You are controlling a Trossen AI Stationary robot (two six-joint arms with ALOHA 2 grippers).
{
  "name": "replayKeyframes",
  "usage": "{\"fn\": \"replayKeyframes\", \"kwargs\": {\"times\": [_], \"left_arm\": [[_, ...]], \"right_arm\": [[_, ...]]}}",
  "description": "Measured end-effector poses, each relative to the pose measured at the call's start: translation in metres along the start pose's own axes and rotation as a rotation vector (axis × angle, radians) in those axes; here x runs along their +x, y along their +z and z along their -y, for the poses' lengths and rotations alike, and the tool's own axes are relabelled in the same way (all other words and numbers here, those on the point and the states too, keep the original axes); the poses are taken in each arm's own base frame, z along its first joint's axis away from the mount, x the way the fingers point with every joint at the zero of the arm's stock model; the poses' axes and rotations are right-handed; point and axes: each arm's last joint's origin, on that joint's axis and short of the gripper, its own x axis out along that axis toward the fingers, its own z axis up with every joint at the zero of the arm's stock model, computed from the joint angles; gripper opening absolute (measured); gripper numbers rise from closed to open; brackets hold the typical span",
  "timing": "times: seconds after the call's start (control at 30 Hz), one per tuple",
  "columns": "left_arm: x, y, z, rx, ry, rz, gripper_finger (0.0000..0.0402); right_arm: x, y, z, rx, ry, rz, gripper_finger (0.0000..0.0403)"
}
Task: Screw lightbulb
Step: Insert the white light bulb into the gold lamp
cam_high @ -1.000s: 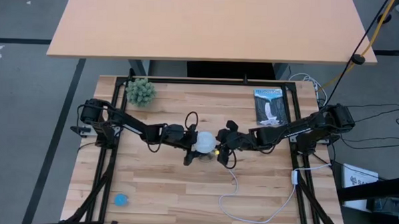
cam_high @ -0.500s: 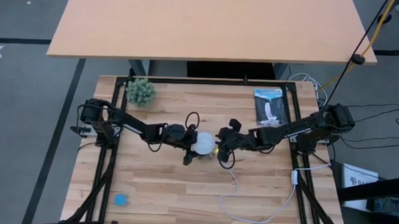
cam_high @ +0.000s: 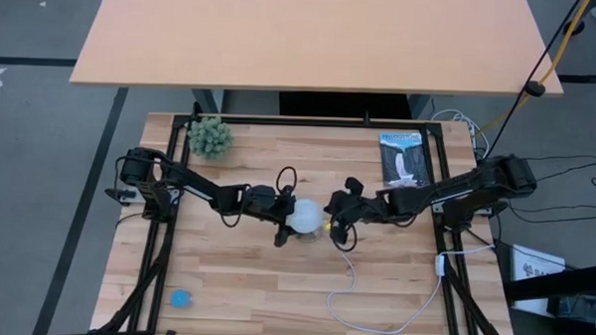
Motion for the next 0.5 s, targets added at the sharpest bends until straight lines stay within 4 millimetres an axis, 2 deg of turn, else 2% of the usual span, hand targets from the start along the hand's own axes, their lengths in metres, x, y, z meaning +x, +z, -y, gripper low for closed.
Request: {"fn": "replayKeyframes", "kwargs": {"times": [0.17, 0.3, 0.4, 0.5], "left_arm": [[0.0, 0.0, 0.0, 0.0, -0.001, 0.003, 0.0273], [0.0, 0.001, 0.0, 0.001, -0.001, 0.008, 0.0273], [0.0, 0.002, 0.0, 0.002, -0.003, 0.015, 0.0273], [0.0, 0.002, 0.001, 0.004, -0.006, 0.017, 0.0273]], "right_arm": [[-0.035, 0.008, 0.009, -0.005, 0.015, 0.019, 0.0002], [-0.06, 0.008, 0.015, -0.017, 0.143, 0.181, 0.0003], [-0.06, -0.012, 0.019, 0.001, 0.266, 0.344, 0.0001], [-0.047, -0.049, 0.027, 0.084, 0.301, 0.448, 0.0002]]}}
